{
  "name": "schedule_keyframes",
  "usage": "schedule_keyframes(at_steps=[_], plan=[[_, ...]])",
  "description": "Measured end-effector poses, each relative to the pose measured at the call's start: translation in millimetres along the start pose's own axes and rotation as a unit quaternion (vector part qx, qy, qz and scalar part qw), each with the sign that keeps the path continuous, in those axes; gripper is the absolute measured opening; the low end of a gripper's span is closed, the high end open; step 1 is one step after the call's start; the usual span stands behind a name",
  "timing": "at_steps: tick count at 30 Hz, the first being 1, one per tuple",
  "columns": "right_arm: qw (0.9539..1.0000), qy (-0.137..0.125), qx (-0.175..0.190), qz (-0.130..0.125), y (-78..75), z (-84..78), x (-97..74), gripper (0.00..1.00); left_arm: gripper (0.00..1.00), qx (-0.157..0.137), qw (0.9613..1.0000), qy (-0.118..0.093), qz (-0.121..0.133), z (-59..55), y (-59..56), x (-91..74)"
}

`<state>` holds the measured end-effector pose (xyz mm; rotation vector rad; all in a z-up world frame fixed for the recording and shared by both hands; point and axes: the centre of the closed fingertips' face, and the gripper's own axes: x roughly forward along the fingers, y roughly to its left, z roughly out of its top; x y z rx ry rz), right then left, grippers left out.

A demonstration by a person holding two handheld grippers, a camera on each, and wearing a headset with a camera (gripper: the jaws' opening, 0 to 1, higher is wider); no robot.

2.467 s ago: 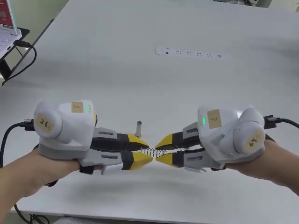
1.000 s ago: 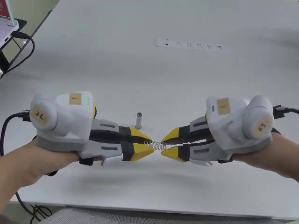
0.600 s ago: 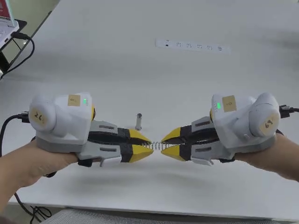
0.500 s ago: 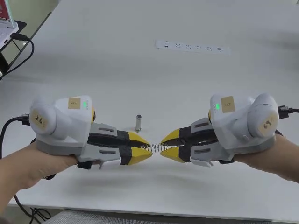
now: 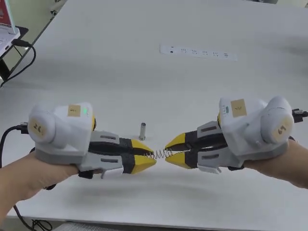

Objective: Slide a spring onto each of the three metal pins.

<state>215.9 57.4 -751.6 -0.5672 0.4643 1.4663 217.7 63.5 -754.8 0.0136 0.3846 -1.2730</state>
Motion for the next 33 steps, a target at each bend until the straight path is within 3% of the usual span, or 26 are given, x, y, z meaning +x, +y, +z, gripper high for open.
schedule_keyframes(at_steps=[6, 15, 27, 33], plan=[[0.9998, 0.007, -0.016, 0.004, 3.9, 1.0, 0.9, 0.06, 0.02, 0.013, 0.9998, 0.018, 0.001, -5.9, -1.9, 2.5], [0.9997, -0.005, -0.025, 0.009, 6.1, 13.5, 1.9, 0.07, 0.01, 0.029, 0.9990, 0.033, 0.008, -11.1, 0.1, 2.3], [0.9995, -0.015, -0.026, 0.013, 9.4, 21.1, 4.1, 0.07, 0.01, 0.043, 0.9982, 0.042, 0.006, -13.8, -2.5, 3.8], [0.9990, -0.039, -0.017, 0.016, 9.9, 32.2, 7.2, 0.07, 0.01, 0.049, 0.9980, 0.039, 0.001, -10.6, -7.8, 10.0]])
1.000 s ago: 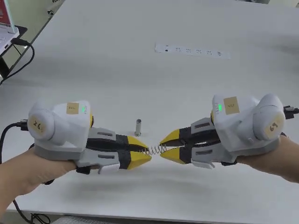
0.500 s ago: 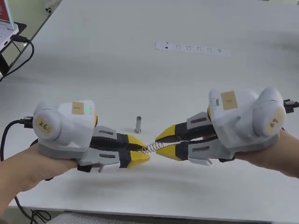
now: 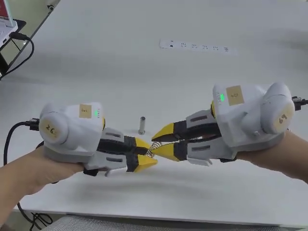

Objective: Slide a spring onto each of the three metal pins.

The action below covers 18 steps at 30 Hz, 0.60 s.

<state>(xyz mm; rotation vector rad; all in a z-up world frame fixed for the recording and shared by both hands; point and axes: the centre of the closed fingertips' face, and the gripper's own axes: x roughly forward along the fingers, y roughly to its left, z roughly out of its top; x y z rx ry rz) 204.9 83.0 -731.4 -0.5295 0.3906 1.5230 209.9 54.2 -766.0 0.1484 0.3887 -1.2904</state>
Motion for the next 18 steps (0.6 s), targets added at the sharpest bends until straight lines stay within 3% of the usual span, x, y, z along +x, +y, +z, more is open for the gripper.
schedule_keyframes(at_steps=[10, 18], plan=[[0.9996, -0.027, 0.003, -0.011, -3.0, 10.9, 5.3, 0.07, 0.01, 0.004, 1.0000, -0.003, 0.006, 3.2, 2.7, -3.1], [0.9993, -0.031, -0.008, -0.018, -2.1, 13.9, 8.6, 0.07, 0.01, 0.002, 1.0000, -0.004, 0.008, 3.4, 3.4, -3.5]])
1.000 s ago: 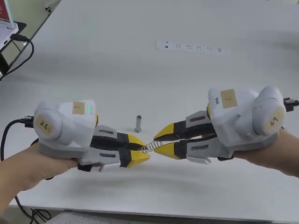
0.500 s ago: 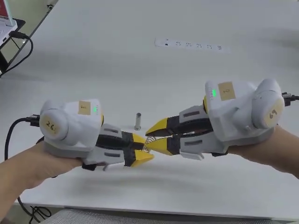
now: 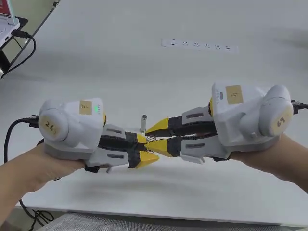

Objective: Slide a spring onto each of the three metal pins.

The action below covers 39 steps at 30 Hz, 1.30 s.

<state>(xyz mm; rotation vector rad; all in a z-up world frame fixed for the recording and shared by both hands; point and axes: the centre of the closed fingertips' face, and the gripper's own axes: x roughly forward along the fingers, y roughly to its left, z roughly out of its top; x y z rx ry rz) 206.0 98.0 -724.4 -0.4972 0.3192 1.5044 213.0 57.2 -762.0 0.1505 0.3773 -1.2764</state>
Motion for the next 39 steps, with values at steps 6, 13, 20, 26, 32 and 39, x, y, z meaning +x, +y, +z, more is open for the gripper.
schedule_keyframes(at_steps=[6, 13, 20, 26, 32, 39], plan=[[1.0000, 0.000, -0.007, -0.001, 0.0, 0.3, -0.3, 0.06, 0.02, -0.003, 1.0000, 0.001, 0.004, -1.2, 0.8, -1.1], [0.9998, 0.008, -0.018, -0.005, -1.3, 0.6, -1.4, 0.06, 0.02, -0.005, 0.9999, 0.001, 0.012, -0.1, 2.6, -0.7], [0.9996, 0.015, -0.022, -0.005, -2.0, -0.7, -2.4, 0.06, 0.03, -0.008, 0.9998, 0.003, 0.017, -1.3, 4.0, -1.5], [0.9992, 0.020, -0.034, -0.003, -2.1, 1.4, -1.3, 0.06, 0.03, -0.007, 0.9997, 0.000, 0.022, 0.6, 6.2, -2.3], [0.9988, 0.025, -0.043, -0.001, -2.4, 2.9, -1.2, 0.06, 0.04, -0.008, 0.9997, -0.005, 0.024, 3.4, 7.1, -3.0], [0.9985, 0.027, -0.047, -0.001, -3.4, 5.1, -2.1, 0.06, 0.04, -0.013, 0.9995, -0.012, 0.025, 6.9, 8.0, -4.6]])
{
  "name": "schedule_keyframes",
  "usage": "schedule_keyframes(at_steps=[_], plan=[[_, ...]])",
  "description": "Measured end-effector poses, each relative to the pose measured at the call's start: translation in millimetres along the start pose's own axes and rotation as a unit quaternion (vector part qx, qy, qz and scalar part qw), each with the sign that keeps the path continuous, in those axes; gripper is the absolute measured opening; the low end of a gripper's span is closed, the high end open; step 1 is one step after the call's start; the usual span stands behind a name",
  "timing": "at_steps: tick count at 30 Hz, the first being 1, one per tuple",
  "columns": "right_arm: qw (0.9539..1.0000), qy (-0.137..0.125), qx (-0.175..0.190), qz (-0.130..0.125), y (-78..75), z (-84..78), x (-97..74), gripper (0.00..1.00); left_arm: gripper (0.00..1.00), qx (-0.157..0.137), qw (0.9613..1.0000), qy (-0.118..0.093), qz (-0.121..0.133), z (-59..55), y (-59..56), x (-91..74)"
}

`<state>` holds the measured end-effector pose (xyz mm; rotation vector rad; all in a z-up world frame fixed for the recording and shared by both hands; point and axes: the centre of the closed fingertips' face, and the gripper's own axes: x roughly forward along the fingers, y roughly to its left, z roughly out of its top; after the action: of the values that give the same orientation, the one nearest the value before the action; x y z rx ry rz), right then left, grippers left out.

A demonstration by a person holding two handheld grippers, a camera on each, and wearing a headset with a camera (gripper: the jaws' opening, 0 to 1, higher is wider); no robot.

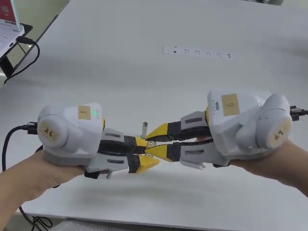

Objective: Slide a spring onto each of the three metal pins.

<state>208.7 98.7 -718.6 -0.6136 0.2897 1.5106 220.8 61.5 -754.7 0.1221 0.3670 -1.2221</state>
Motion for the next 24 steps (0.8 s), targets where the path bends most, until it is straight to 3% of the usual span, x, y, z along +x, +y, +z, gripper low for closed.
schedule_keyframes(at_steps=[24], plan=[[0.9999, 0.002, 0.001, -0.011, -5.6, -2.0, -3.7, 0.06, 0.34, -0.007, 0.9992, 0.012, 0.037, -11.6, 11.5, -6.1]])
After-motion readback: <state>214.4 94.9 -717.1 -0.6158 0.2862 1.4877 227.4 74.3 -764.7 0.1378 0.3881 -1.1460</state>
